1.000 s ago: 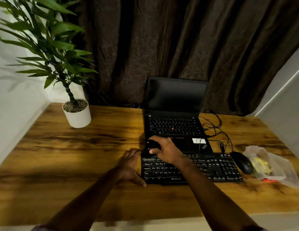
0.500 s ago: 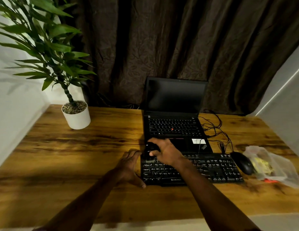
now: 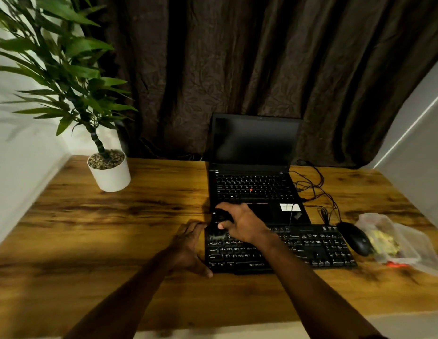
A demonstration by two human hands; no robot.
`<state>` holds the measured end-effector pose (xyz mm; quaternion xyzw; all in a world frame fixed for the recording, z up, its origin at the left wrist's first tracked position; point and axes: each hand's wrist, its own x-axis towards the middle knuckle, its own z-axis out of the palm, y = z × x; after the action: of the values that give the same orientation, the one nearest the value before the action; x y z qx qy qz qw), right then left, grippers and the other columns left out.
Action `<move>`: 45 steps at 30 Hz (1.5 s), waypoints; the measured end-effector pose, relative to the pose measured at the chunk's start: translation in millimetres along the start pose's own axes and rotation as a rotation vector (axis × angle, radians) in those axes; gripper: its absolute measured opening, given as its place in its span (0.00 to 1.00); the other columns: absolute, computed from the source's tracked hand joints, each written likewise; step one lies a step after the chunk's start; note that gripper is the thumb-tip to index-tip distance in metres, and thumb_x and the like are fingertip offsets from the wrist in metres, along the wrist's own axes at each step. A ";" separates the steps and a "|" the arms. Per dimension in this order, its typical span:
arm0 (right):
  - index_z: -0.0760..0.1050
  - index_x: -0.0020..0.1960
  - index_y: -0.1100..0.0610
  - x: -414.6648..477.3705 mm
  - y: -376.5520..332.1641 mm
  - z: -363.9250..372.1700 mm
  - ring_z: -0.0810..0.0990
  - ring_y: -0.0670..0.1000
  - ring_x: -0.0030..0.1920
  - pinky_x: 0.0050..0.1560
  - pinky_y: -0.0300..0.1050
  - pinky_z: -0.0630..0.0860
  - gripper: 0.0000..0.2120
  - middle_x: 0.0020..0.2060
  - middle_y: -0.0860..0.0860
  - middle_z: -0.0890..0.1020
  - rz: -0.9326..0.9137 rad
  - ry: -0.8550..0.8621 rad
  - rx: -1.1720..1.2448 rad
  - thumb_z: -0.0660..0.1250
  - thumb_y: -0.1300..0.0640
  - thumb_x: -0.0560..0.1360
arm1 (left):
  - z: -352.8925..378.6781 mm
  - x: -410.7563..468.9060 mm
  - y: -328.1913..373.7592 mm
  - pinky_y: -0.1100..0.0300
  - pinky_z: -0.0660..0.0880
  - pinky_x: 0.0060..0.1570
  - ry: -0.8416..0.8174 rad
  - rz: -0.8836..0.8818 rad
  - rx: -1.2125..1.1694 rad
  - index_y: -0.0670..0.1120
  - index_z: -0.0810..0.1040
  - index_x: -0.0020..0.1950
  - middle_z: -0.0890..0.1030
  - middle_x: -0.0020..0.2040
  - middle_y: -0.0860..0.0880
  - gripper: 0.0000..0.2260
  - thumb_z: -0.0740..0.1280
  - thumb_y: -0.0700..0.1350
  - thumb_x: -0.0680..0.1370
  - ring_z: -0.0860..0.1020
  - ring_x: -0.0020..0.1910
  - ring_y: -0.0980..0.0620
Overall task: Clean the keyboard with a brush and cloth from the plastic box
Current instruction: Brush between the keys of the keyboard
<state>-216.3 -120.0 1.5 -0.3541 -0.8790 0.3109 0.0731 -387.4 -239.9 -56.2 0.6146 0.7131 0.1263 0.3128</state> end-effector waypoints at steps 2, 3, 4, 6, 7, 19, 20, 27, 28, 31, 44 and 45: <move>0.72 0.63 0.39 1.6 -6.8 5.7 0.82 0.50 0.52 0.53 0.54 0.83 0.21 0.52 0.49 0.83 -0.035 -0.001 0.021 0.71 0.58 0.76 | 0.0 -0.6 1.5 0.50 0.53 0.77 -0.027 -0.035 -0.001 0.51 0.46 0.81 0.46 0.81 0.52 0.74 0.74 0.74 0.42 0.44 0.79 0.46; 0.72 0.63 0.40 1.2 -8.6 7.5 0.82 0.50 0.52 0.53 0.54 0.83 0.21 0.52 0.49 0.83 -0.043 0.004 0.029 0.71 0.58 0.76 | -0.5 -1.1 2.5 0.50 0.51 0.78 -0.040 -0.046 0.001 0.50 0.44 0.81 0.44 0.81 0.52 0.75 0.74 0.74 0.43 0.42 0.79 0.46; 0.73 0.64 0.41 1.0 -7.9 8.4 0.82 0.50 0.52 0.52 0.53 0.83 0.20 0.52 0.50 0.83 -0.042 0.011 0.040 0.71 0.59 0.76 | -0.3 -0.9 3.0 0.51 0.50 0.78 -0.042 -0.050 0.001 0.50 0.44 0.81 0.45 0.81 0.52 0.74 0.75 0.73 0.44 0.42 0.79 0.46; 0.73 0.64 0.43 -2.1 -3.4 4.1 0.82 0.49 0.52 0.52 0.51 0.83 0.20 0.53 0.50 0.83 -0.037 0.022 0.056 0.71 0.59 0.76 | -0.4 -0.4 2.7 0.53 0.54 0.76 -0.014 -0.016 -0.005 0.52 0.48 0.80 0.50 0.79 0.53 0.71 0.76 0.73 0.44 0.48 0.78 0.46; 0.73 0.65 0.43 -3.9 1.2 0.6 0.82 0.49 0.53 0.54 0.51 0.83 0.21 0.54 0.50 0.82 -0.034 0.027 0.045 0.71 0.59 0.76 | 0.5 0.3 1.7 0.54 0.56 0.74 0.005 0.005 -0.011 0.54 0.51 0.79 0.53 0.77 0.54 0.69 0.77 0.72 0.44 0.51 0.77 0.47; 0.72 0.63 0.40 -1.6 5.2 -0.5 0.81 0.52 0.54 0.55 0.55 0.82 0.21 0.53 0.50 0.82 -0.018 0.019 0.016 0.70 0.57 0.75 | -0.2 1.3 4.0 0.47 0.60 0.74 -0.024 0.020 0.038 0.57 0.48 0.80 0.52 0.78 0.55 0.71 0.75 0.75 0.42 0.55 0.77 0.48; 0.72 0.63 0.40 -0.9 2.9 0.8 0.81 0.52 0.54 0.54 0.55 0.82 0.21 0.52 0.50 0.82 -0.009 0.017 0.036 0.70 0.57 0.75 | -0.3 1.3 5.6 0.46 0.60 0.74 -0.033 0.012 0.050 0.56 0.47 0.80 0.51 0.78 0.55 0.72 0.75 0.75 0.42 0.54 0.77 0.48; 0.69 0.62 0.30 -10.6 39.7 -14.5 0.78 0.53 0.59 0.59 0.58 0.80 0.24 0.56 0.50 0.80 0.064 0.019 -0.002 0.73 0.51 0.73 | 0.7 -3.3 4.4 0.43 0.61 0.73 0.003 0.084 -0.023 0.61 0.52 0.77 0.53 0.76 0.58 0.65 0.74 0.76 0.44 0.56 0.76 0.51; 0.69 0.63 0.32 -13.3 45.7 -18.4 0.78 0.53 0.59 0.60 0.58 0.79 0.24 0.56 0.50 0.80 0.077 0.024 -0.020 0.72 0.52 0.74 | 0.2 -3.2 5.4 0.42 0.61 0.73 -0.007 0.078 -0.024 0.61 0.52 0.78 0.53 0.76 0.58 0.65 0.75 0.74 0.44 0.55 0.76 0.51; 0.70 0.65 0.37 -19.0 47.8 -25.2 0.78 0.52 0.60 0.61 0.57 0.79 0.24 0.57 0.49 0.81 0.069 0.037 -0.024 0.72 0.56 0.75 | -3.8 -2.4 10.9 0.39 0.59 0.73 -0.046 0.042 -0.013 0.60 0.51 0.78 0.51 0.77 0.57 0.67 0.77 0.72 0.44 0.53 0.77 0.48; 0.72 0.63 0.36 -28.8 39.7 -31.3 0.80 0.52 0.58 0.58 0.57 0.81 0.23 0.56 0.51 0.80 0.044 0.014 0.038 0.73 0.56 0.75 | -7.0 -3.5 31.7 0.31 0.55 0.70 -0.107 -0.094 0.084 0.57 0.46 0.80 0.49 0.79 0.52 0.69 0.78 0.69 0.46 0.50 0.78 0.39; 0.74 0.63 0.38 -33.5 44.2 -38.0 0.80 0.51 0.58 0.59 0.55 0.80 0.22 0.56 0.50 0.81 0.046 0.028 0.028 0.73 0.58 0.75 | -7.2 -3.1 31.7 0.31 0.54 0.70 -0.109 -0.100 0.084 0.58 0.46 0.80 0.49 0.79 0.52 0.70 0.74 0.71 0.43 0.50 0.78 0.38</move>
<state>-152.8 -99.1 8.4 -0.3776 -0.8651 0.3196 0.0830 -366.3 -234.6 -31.8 0.5966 0.7295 0.0468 0.3311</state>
